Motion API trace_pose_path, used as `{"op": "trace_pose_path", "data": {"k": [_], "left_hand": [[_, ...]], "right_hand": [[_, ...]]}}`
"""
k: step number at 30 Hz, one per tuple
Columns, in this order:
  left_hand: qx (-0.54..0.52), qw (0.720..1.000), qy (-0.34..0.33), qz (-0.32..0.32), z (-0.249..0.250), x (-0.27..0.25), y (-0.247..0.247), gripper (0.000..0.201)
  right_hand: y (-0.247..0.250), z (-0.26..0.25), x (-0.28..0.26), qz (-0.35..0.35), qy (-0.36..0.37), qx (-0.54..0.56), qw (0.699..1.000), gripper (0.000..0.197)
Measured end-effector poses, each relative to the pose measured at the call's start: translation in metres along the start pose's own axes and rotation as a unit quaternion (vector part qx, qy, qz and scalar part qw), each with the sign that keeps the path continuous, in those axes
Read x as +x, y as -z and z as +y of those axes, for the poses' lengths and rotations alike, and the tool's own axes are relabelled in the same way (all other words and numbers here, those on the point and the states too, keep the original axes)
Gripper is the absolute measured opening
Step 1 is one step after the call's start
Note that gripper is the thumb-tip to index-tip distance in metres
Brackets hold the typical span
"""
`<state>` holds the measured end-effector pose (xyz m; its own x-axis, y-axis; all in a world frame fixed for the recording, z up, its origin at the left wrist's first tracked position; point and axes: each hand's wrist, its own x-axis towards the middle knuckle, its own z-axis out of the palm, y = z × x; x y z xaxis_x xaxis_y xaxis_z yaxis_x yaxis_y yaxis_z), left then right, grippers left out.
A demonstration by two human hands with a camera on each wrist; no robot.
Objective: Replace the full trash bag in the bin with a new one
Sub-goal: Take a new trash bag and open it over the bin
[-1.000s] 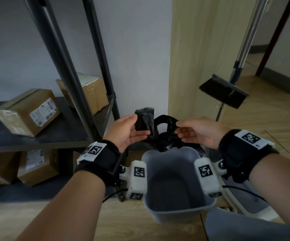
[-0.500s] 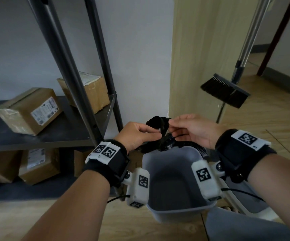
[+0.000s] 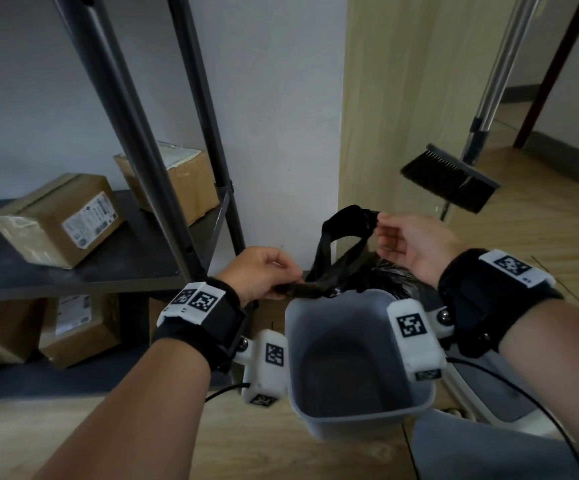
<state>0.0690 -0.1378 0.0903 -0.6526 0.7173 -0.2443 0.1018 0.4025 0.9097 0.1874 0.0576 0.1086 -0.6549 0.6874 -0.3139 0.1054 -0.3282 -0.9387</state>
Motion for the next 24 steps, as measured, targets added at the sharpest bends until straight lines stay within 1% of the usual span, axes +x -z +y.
{"op": "trace_pose_path", "data": {"k": [3,5,6,8,10,11,13,14,15,16,18,19,21,23,24], "left_hand": [[-0.108,0.994,-0.017,0.017,0.001,0.001,-0.001,0.010],[-0.130,0.991,-0.021,0.005,0.003,0.000,-0.005,0.004],[-0.115,0.993,-0.023,-0.004,0.005,-0.001,-0.007,0.008],[-0.033,0.998,-0.031,-0.033,0.007,-0.001,-0.011,0.022],[0.055,0.995,-0.026,-0.079,0.008,-0.001,-0.014,0.036],[0.074,0.992,-0.021,-0.101,0.008,-0.002,-0.015,0.045],[0.107,0.988,-0.016,-0.112,0.006,0.000,-0.017,0.062],[0.123,0.986,-0.019,-0.108,0.004,0.000,-0.018,0.063],[0.138,0.985,-0.021,-0.101,0.002,0.000,-0.019,0.057],[0.152,0.984,-0.021,-0.094,-0.001,0.000,-0.021,0.046],[0.177,0.981,-0.017,-0.075,-0.005,-0.001,-0.024,0.013],[0.185,0.980,-0.013,-0.069,-0.007,0.000,-0.024,0.003],[0.168,0.984,-0.005,-0.061,-0.010,0.002,-0.023,0.011],[0.073,0.996,0.008,-0.059,-0.008,0.005,-0.019,0.017],[0.012,0.998,0.006,-0.061,-0.006,0.004,-0.018,0.017]], "right_hand": [[0.001,0.000,-0.002,-0.039,-0.019,0.018,0.999,0.015],[-0.002,0.000,-0.004,-0.060,-0.025,0.058,0.996,0.014],[-0.004,-0.001,-0.005,-0.068,-0.026,0.081,0.994,0.014],[-0.007,-0.002,-0.006,-0.081,-0.027,0.123,0.989,0.014],[-0.010,-0.003,-0.007,-0.089,-0.025,0.152,0.984,0.014],[-0.010,-0.004,-0.008,-0.092,-0.023,0.160,0.982,0.014],[-0.011,-0.005,-0.009,-0.094,-0.017,0.173,0.980,0.015],[-0.012,-0.005,-0.009,-0.093,-0.015,0.179,0.979,0.016],[-0.012,-0.006,-0.010,-0.093,-0.014,0.186,0.978,0.017],[-0.012,-0.006,-0.010,-0.091,-0.013,0.191,0.977,0.017],[-0.012,-0.008,-0.011,-0.086,-0.011,0.199,0.976,0.017],[-0.012,-0.008,-0.011,-0.084,-0.009,0.201,0.976,0.017],[-0.011,-0.008,-0.009,-0.071,-0.002,0.202,0.977,0.017],[-0.008,-0.006,-0.006,-0.049,0.002,0.189,0.981,0.017],[-0.007,-0.005,-0.005,-0.038,0.003,0.168,0.985,0.016]]}}
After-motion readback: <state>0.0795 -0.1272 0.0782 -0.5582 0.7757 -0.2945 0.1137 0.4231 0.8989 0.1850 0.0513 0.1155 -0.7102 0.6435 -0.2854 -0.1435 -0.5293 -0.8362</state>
